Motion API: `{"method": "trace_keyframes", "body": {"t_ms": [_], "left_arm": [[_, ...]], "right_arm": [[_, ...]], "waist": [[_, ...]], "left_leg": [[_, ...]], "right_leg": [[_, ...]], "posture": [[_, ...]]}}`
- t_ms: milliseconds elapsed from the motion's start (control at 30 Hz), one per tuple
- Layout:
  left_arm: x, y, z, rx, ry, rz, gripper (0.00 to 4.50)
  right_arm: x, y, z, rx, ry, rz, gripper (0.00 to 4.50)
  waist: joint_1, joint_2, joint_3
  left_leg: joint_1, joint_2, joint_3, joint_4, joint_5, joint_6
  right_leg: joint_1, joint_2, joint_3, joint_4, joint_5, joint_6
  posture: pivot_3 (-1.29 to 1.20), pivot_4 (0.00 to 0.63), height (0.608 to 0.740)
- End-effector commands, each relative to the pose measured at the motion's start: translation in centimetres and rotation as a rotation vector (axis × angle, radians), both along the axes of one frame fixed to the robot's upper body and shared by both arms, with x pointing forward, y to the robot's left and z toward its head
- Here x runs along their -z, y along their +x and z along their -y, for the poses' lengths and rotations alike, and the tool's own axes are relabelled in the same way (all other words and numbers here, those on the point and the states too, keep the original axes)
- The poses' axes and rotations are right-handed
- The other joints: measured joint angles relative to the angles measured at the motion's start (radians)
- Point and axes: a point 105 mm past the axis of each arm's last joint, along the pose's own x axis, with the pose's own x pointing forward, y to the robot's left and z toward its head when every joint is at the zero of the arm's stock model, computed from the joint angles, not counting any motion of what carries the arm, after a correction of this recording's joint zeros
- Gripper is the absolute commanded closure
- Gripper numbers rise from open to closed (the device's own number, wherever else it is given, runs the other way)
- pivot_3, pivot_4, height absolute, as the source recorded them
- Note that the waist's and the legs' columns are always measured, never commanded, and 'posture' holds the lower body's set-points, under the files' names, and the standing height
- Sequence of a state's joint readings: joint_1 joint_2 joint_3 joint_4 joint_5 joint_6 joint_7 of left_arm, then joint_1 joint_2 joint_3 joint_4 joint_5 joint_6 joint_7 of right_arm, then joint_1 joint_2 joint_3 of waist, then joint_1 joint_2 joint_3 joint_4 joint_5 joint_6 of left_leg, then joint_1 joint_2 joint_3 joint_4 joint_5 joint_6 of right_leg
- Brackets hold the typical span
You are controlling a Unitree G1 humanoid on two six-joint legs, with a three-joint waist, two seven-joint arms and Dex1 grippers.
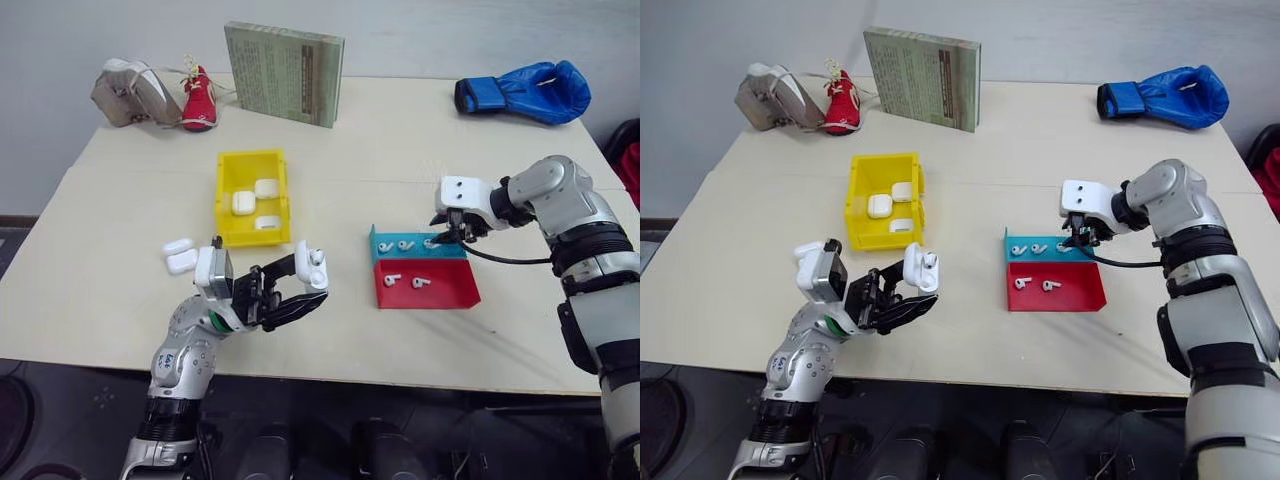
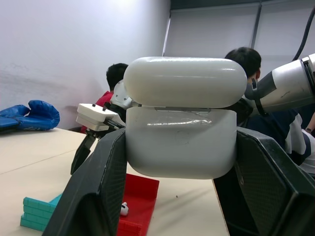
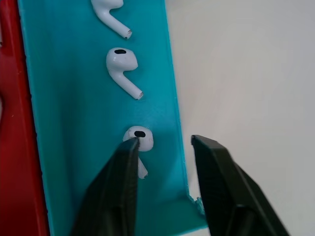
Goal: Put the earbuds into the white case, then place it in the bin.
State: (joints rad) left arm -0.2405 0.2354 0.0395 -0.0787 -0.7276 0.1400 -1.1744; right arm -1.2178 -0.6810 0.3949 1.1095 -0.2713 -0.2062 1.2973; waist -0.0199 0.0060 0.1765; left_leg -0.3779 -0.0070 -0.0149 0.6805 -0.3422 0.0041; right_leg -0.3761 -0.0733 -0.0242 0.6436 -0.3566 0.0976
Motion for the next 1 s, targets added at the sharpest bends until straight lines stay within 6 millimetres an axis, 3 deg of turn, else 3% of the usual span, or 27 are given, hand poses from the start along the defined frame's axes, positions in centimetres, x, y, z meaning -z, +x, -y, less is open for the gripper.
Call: {"method": "trace_keyframes", "body": {"t_ms": [33, 233, 467, 700, 1000], "left_arm": [[-0.9, -0.6, 0.0, -0.004, -0.012, 0.053, 1.71], [-1.1, -0.5, -0.1, -0.013, -0.007, 0.057, 1.71], [-1.0, -0.7, -0.2, -0.022, -0.006, 0.053, 1.71], [-0.9, -0.6, -0.3, -0.027, -0.006, 0.051, 1.71], [-0.8, -0.5, 0.0, -0.020, -0.012, 0.047, 1.71]], "right_arm": [[-0.4, 0.1, -0.3, -0.017, -0.028, -0.003, 3.12], [-0.1, 0.1, -0.6, -0.035, -0.055, -0.022, 3.12], [-1.2, 0.1, 0.1, 0.011, -0.039, -0.038, 3.12], [-2.9, -0.1, -0.9, 0.170, 0.143, -0.178, 3.12], [-1.5, 0.1, -2.3, 0.382, 0.230, -0.255, 3.12]], "waist": [[-0.005, 0.000, 0.000], [-0.009, 0.000, 0.000], [-0.009, 0.000, 0.000], [-0.008, 0.001, 0.000], [-0.008, 0.001, 0.000]], "left_leg": [[0.000, 0.000, 0.000, 0.000, 0.000, 0.000], [0.000, 0.000, 0.000, 0.000, 0.000, 0.000], [0.000, 0.000, 0.000, 0.000, 0.000, 0.000], [0.000, 0.000, 0.000, 0.000, 0.000, 0.000], [0.000, 0.000, 0.000, 0.000, 0.000, -0.001]], "right_leg": [[0.000, 0.000, 0.000, 0.000, 0.000, 0.000], [0.000, 0.000, 0.000, 0.001, 0.000, 0.000], [0.000, 0.000, 0.000, 0.001, 0.000, 0.000], [0.000, 0.000, 0.000, 0.001, 0.000, 0.000], [-0.001, 0.000, 0.000, 0.003, 0.000, 0.000]], "posture": [[0.00, 0.150, 0.740], [0.00, 0.150, 0.740], [0.00, 0.150, 0.740], [0.00, 0.150, 0.740], [0.00, 0.150, 0.740]]}}
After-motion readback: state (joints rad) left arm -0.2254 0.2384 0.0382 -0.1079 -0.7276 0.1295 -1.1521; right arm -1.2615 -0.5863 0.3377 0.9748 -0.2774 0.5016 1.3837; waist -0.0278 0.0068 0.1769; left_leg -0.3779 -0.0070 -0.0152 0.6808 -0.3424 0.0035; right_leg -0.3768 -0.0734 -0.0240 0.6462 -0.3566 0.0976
